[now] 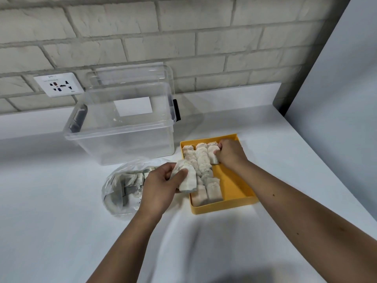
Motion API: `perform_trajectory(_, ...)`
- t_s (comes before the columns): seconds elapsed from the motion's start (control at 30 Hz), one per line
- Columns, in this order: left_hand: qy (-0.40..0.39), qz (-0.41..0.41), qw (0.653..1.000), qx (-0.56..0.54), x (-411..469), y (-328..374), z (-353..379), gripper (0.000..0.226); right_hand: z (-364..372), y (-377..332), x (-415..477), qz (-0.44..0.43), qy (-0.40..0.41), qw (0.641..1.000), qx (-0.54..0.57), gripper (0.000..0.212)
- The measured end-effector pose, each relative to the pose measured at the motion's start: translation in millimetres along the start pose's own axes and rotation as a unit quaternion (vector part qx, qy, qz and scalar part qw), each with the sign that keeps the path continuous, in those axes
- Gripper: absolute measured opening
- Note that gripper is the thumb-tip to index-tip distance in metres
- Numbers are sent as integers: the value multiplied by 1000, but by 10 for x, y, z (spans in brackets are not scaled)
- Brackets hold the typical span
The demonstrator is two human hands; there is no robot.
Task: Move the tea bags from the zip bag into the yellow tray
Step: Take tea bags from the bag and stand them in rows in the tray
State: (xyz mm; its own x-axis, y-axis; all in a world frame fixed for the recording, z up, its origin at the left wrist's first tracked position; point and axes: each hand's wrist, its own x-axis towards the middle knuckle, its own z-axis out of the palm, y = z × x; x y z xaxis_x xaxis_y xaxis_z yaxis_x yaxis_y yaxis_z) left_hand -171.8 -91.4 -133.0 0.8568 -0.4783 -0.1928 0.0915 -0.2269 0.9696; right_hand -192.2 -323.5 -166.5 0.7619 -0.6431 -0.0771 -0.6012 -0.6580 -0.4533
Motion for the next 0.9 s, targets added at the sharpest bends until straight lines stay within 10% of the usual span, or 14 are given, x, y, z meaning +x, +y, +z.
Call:
perform_trajectory(0.27,-7,-56,992,-113,35,14,64,13,-139,-22,-484,-45,79,982,163,25)
perform_trajectory(0.4,-10,-54,990,-133,18,25,122,12,-230,-227,-990,-22,-34,925,377,20)
perform_trajectory(0.9,-79,-121,969,-200,-125,83,143,13,-209,-194,-1197,11,-15,895,446,14)
